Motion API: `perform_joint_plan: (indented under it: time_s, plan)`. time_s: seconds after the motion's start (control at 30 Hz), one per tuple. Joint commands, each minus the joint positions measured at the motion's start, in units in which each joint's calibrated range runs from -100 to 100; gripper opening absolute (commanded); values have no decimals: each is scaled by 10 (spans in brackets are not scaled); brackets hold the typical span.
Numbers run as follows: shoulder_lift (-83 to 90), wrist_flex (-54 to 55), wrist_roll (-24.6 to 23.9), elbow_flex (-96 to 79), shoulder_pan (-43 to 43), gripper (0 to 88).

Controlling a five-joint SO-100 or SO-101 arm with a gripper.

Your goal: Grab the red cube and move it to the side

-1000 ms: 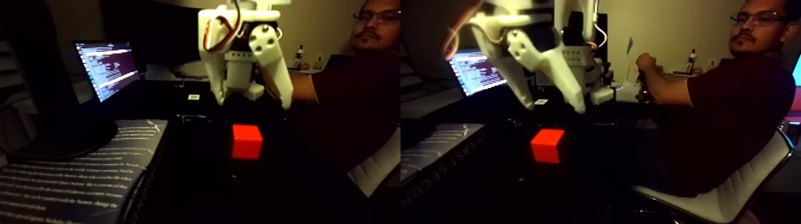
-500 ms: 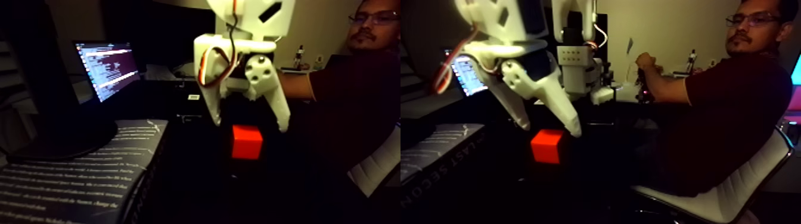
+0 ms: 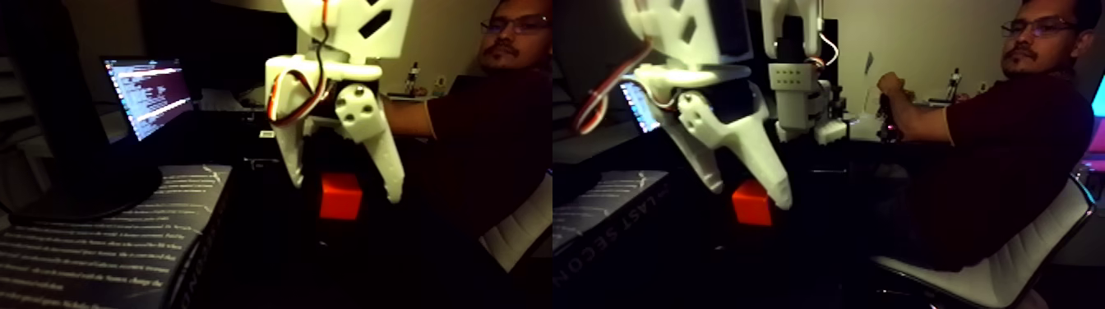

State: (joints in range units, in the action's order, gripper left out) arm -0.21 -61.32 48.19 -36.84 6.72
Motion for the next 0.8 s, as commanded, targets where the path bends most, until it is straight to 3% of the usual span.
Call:
perform_joint_plan:
  time_s: [0.0,0.77]
  plan:
    - [1,18,-7,8,0,383]
    - [-19,20,10,-12,6,383]
